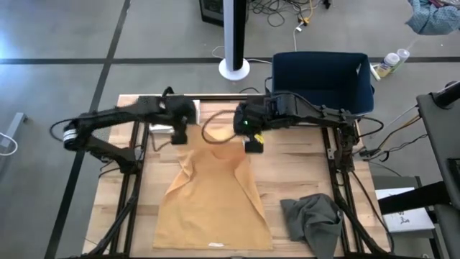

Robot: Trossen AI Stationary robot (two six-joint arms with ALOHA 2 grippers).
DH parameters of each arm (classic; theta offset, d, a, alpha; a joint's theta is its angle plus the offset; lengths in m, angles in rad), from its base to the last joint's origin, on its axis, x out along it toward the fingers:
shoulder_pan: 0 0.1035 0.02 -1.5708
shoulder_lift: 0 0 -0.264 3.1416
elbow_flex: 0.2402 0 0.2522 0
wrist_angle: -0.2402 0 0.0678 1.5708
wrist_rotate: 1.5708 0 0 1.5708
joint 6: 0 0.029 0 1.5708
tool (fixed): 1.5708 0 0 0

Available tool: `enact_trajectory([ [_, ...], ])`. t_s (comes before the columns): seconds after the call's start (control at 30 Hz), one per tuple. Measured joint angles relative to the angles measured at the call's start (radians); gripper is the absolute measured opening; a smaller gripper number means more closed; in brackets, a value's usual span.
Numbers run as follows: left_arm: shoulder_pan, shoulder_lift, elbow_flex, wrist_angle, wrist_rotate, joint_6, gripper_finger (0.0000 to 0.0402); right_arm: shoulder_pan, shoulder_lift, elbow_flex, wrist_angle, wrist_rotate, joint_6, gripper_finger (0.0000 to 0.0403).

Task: Fold towel
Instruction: Fold the yellow towel

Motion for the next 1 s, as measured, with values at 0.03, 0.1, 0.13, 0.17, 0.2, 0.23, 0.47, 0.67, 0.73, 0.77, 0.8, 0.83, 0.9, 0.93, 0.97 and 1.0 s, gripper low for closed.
enact_trajectory([
  [0.03,0.026,-0.024,0.009,-0.018,-0.013,-0.006,0.0001,-0.017,0.000,-0.001,0.017,0.011,-0.030,0.0000],
  [0.1,0.070,-0.061,0.030,-0.045,-0.052,-0.008,0.0001,-0.054,0.000,-0.004,0.048,0.025,-0.096,0.0000],
  [0.13,0.092,-0.077,0.045,-0.048,-0.070,-0.008,0.0001,-0.073,0.000,-0.008,0.065,0.025,-0.137,0.0000],
  [0.17,0.115,-0.087,0.059,-0.058,-0.083,-0.005,0.0001,-0.092,-0.001,-0.015,0.092,0.025,-0.177,0.0000],
  [0.2,0.137,-0.096,0.075,-0.067,-0.086,0.000,0.0000,-0.113,-0.001,-0.022,0.120,0.026,-0.211,0.0000],
  [0.23,0.158,-0.102,0.091,-0.068,-0.087,0.007,0.0000,-0.132,-0.001,-0.029,0.141,0.024,-0.249,0.0000],
  [0.47,0.222,-0.100,0.200,-0.123,-0.034,0.039,0.0000,-0.243,-0.001,-0.090,0.140,0.008,-0.478,0.0000],
  [0.67,0.222,-0.084,0.256,-0.202,-0.026,-0.014,0.0000,-0.311,-0.003,-0.165,0.246,-0.171,-0.496,0.0000],
  [0.73,0.222,-0.087,0.274,-0.226,-0.003,-0.033,0.0000,-0.313,-0.003,-0.185,0.290,-0.253,-0.447,0.0000],
  [0.77,0.222,-0.088,0.285,-0.250,0.000,-0.040,0.0000,-0.309,-0.002,-0.186,0.294,-0.282,-0.423,0.0000],
  [0.8,0.222,-0.088,0.299,-0.275,0.001,-0.044,0.0000,-0.304,-0.002,-0.187,0.293,-0.301,-0.404,0.0000],
  [0.83,0.222,-0.089,0.313,-0.303,0.005,-0.051,0.0000,-0.299,-0.005,-0.185,0.289,-0.323,-0.382,0.0000],
  [0.9,0.220,-0.091,0.334,-0.357,0.079,-0.088,0.0000,-0.284,-0.022,-0.176,0.281,-0.385,-0.329,0.0000],
  [0.93,0.213,-0.095,0.337,-0.375,0.141,-0.119,0.0000,-0.276,-0.037,-0.174,0.282,-0.427,-0.297,0.0000],
  [0.97,0.200,-0.100,0.337,-0.383,0.209,-0.149,0.0000,-0.265,-0.054,-0.173,0.285,-0.470,-0.261,0.0000],
  [1.0,0.183,-0.107,0.335,-0.385,0.268,-0.178,0.0000,-0.253,-0.074,-0.173,0.290,-0.518,-0.223,0.0000],
])
